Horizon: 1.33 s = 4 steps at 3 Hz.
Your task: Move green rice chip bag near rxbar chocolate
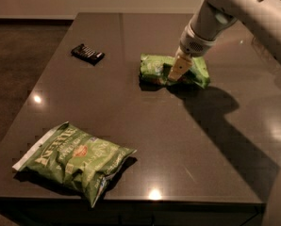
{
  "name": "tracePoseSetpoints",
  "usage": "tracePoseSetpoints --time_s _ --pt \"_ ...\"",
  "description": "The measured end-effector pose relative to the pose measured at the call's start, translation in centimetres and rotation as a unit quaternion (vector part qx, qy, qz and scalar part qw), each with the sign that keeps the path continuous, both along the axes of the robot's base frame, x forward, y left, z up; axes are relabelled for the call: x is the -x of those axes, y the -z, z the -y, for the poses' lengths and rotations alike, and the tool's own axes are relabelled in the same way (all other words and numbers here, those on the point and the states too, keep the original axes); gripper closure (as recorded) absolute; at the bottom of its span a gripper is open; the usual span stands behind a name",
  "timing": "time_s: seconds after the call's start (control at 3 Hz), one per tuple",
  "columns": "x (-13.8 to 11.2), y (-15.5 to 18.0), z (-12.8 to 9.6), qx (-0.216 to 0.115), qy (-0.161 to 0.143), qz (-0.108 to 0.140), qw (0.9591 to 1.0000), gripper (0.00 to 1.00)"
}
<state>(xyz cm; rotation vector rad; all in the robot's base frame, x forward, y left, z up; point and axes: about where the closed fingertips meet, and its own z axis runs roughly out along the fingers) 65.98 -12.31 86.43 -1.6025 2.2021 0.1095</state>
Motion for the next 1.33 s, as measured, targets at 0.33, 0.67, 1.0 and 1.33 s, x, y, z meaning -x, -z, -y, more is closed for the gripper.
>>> tracePoseSetpoints --time_s 0.33,0.67,1.0,1.33 --pt "-1.2 -1.1 -1.6 0.001 -0.017 0.007 0.9998 0.86" --pt "-2.8 -2.4 -3.3 0.001 -0.029 0.016 0.9995 1.0" --pt "-4.2 -3.5 -4.9 -0.007 -0.032 0.018 0.9993 1.0" --pt "-5.4 -4.6 -7.1 -0.013 -0.033 0.021 0.9991 1.0"
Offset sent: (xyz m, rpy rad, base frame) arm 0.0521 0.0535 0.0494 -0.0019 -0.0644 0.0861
